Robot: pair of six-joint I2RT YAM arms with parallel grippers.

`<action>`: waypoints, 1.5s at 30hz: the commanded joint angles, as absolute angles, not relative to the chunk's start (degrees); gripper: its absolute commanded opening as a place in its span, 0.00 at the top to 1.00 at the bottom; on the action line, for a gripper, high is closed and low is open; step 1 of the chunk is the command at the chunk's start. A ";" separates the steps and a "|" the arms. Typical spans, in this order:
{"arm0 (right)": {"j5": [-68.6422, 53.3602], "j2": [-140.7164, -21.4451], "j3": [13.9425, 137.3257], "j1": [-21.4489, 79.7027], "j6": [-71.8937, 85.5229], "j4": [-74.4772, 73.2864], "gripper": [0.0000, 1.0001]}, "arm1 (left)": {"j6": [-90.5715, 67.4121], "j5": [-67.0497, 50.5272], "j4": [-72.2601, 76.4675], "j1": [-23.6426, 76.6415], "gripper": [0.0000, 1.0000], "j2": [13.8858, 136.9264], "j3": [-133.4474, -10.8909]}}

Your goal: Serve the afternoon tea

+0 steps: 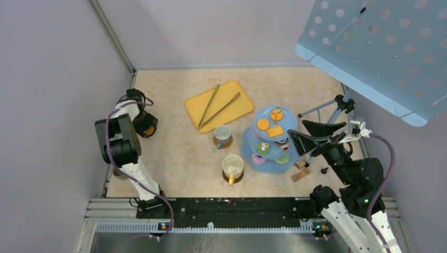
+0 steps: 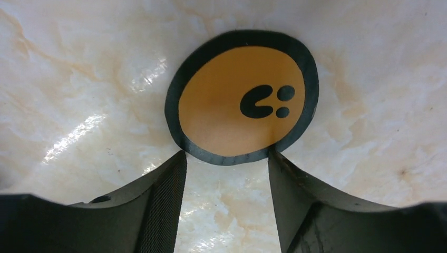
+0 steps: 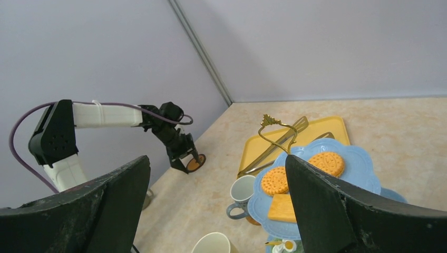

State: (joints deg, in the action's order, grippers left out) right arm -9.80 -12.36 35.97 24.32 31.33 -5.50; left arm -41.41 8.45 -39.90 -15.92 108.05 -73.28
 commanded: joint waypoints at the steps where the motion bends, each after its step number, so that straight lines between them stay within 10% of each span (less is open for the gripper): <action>1: -10.46 -11.69 36.12 23.93 31.85 -3.38 0.03 | -38.48 8.36 -41.45 -12.46 0.37 107.92 -69.90; 19: -10.25 -10.96 35.53 23.91 32.17 -3.09 0.03 | -28.05 19.47 -48.65 -11.52 0.04 114.53 -90.51; 45: -9.71 -10.35 37.09 23.91 32.05 -4.25 0.03 | -27.81 10.11 -42.89 -14.69 0.26 114.02 -80.19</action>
State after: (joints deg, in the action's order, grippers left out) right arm -9.74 -10.83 35.88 24.32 31.75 -5.58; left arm -27.11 10.39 -41.30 -14.35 116.53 -85.56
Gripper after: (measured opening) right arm 0.974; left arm 0.747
